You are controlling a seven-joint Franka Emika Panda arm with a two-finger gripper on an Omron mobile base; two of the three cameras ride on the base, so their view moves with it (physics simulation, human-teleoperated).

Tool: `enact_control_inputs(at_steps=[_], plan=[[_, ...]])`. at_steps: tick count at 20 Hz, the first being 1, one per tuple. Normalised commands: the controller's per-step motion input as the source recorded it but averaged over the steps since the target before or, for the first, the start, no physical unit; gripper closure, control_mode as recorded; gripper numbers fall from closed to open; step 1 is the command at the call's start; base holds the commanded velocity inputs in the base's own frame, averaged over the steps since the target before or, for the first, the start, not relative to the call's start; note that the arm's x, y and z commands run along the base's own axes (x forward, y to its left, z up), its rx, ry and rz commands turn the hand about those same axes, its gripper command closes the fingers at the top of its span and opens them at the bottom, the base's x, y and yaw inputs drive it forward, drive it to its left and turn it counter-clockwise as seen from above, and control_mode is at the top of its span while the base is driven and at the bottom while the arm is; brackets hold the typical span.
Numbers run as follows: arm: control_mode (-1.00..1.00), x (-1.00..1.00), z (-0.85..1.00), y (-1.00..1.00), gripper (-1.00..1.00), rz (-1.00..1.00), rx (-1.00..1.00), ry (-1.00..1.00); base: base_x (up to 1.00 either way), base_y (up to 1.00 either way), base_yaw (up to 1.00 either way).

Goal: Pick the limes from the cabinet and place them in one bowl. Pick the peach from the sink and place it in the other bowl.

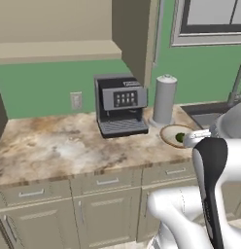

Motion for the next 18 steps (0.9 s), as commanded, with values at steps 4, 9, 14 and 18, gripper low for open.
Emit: enact_control_inputs(at_steps=[4,9,14,18], plan=[[1.00,0.00,0.00,0.00,1.00,0.00,0.00,0.00,0.05,-0.71,0.00],[1.00,0.00,0.00,0.00,1.00,0.00,0.00,0.00,0.11,-0.67,0.00],[1.00,0.00,0.00,0.00,1.00,0.00,0.00,0.00,0.29,-0.33,0.02],[1.00,0.00,0.00,0.00,1.00,0.00,0.00,0.00,0.61,-0.07,0.08]])
